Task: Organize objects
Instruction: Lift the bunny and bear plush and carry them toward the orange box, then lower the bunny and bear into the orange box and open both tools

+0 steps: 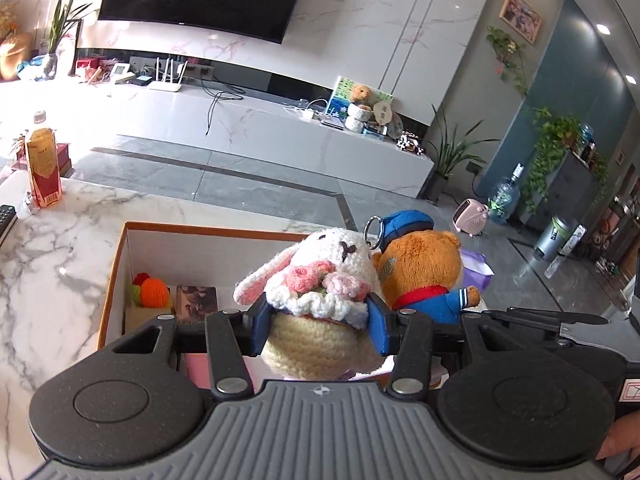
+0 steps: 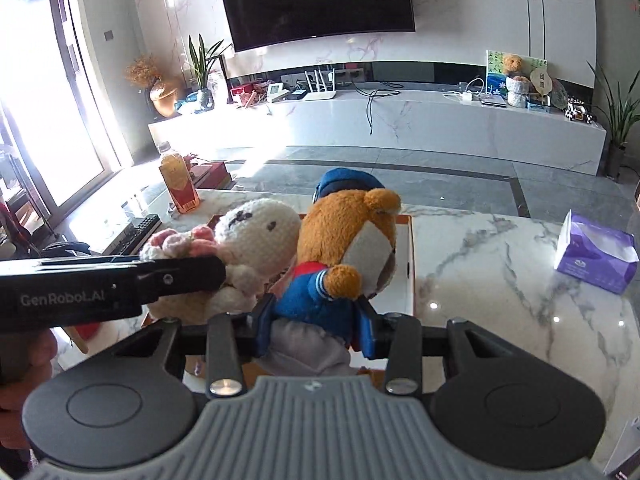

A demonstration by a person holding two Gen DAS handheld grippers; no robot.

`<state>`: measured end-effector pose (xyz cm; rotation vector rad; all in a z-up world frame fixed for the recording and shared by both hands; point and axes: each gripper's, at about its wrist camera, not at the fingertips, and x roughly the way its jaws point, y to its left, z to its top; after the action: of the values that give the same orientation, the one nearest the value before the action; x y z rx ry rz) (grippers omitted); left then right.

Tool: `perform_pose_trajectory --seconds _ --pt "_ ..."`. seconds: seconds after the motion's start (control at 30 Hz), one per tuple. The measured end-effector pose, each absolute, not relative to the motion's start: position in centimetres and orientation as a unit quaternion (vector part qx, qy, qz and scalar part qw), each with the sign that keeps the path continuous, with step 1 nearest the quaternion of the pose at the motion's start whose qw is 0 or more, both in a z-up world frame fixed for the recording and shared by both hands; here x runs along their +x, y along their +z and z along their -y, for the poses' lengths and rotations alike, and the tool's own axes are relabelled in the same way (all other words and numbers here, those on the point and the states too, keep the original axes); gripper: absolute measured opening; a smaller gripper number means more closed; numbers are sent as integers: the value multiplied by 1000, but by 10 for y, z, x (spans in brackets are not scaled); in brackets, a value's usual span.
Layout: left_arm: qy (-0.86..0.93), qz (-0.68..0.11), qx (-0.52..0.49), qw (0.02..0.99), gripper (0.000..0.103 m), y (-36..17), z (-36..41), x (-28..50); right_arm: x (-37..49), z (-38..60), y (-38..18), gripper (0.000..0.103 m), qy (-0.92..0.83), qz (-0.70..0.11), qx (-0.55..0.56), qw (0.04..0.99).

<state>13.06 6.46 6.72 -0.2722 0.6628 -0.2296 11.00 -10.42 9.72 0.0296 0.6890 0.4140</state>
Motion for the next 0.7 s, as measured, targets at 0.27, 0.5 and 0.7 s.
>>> perform_pose_trajectory --seconds 0.27,0.5,0.7 --pt "-91 -346 -164 919 56 31 -75 174 175 92 73 43 226 -367 -7 902" --pt "-80 -398 -198 892 56 -12 -80 196 213 88 37 43 238 -435 -23 868" --pt "-78 -438 -201 873 56 -38 -73 202 220 79 13 43 249 -480 -104 835"
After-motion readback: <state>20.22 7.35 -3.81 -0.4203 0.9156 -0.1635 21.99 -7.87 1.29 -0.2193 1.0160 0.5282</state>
